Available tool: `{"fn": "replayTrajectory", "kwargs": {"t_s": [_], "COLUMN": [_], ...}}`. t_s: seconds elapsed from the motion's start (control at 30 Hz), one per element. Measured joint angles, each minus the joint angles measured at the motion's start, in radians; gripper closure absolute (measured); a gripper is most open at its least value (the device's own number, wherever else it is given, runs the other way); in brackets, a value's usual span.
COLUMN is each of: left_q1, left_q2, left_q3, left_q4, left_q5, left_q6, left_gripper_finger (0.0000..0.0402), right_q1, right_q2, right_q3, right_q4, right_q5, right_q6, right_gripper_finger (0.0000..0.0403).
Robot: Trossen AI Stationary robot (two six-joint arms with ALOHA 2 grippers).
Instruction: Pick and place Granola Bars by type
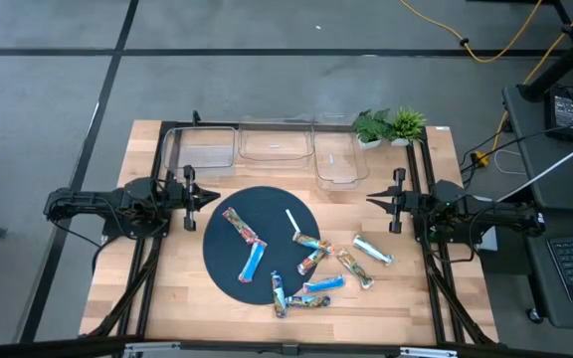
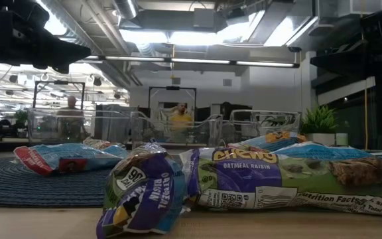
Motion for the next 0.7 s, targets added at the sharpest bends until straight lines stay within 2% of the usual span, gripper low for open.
{"fn": "replayTrajectory", "kwargs": {"t_s": [0.7], "left_q1": [0.0], "left_q2": [0.0], "left_q3": [0.0], "left_q4": [0.0], "left_q5": [0.0], "left_q6": [0.0], "left_gripper_finger": [0.0391], "right_q1": [0.0], "right_q2": [0.0], "right_q3": [0.0], "right_q4": [0.0], "right_q5": [0.0], "right_q6": [0.0], "right_gripper_finger": [0.0357]}}
